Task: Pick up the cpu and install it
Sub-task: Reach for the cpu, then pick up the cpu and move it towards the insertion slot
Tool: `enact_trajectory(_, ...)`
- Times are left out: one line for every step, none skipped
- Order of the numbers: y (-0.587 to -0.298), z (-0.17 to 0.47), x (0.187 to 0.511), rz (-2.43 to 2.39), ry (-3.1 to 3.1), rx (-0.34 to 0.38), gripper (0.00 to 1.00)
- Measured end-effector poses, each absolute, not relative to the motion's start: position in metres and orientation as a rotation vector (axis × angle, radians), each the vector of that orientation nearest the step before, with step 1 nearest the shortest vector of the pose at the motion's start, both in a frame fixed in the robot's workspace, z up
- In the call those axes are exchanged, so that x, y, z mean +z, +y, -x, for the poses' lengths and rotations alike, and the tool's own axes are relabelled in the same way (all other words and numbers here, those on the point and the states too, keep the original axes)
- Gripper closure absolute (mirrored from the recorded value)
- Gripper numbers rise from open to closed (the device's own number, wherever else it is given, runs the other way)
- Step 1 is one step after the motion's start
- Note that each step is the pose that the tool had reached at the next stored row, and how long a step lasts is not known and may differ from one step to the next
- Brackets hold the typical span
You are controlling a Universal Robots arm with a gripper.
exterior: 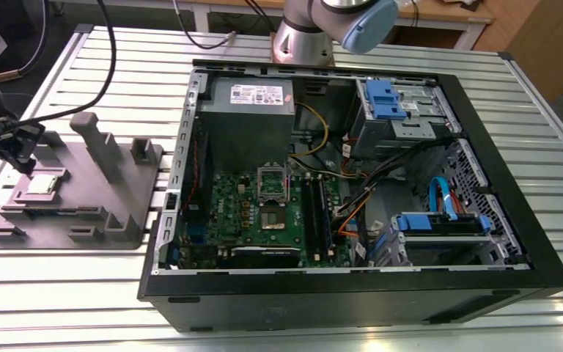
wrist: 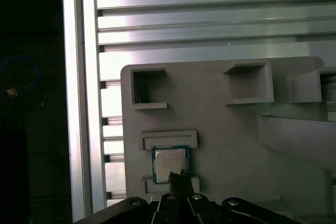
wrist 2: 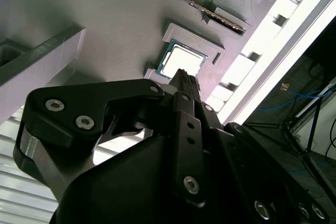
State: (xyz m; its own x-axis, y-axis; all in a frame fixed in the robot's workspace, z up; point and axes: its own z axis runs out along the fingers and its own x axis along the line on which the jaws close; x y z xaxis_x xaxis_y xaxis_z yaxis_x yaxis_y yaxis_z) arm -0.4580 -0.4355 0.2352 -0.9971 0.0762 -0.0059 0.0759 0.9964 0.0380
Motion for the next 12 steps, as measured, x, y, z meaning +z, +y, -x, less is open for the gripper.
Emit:
enact_trajectory(-0.4356,0.458,0.2345,-0.119,3.131,0.059,0.9)
enact_trajectory(-0.4356,0.458,0.2342,-0.119,3.131,0.059,0.9)
enact_trajectory(-0.4356,0.458,0.2342,-0.119,3.131,0.059,0.9)
enact_trajectory(-0.4356,0.458,0.2342,-0.119,3.132,0.059,0.9)
enact_trajectory(-0.4356,0.458,0.233,-0.119,3.131,0.059,0.9)
enact_trajectory(-0.4356,0.458,0.232,-0.119,3.131,0.059,0.9)
enact_trajectory(-0.4356,0.4579,0.232,-0.119,3.131,0.059,0.9)
enact_trajectory(-0.4356,0.458,0.2319,-0.119,3.131,0.059,0.9)
enact_trajectory(-0.4356,0.458,0.2318,-0.119,3.131,0.059,0.9)
enact_trajectory(-0.4357,0.4581,0.2317,-0.119,3.131,0.059,0.9)
enact_trajectory(-0.4356,0.4582,0.2315,-0.119,3.131,0.059,0.9)
enact_trajectory(-0.4356,0.4584,0.2311,-0.119,3.131,0.059,0.9)
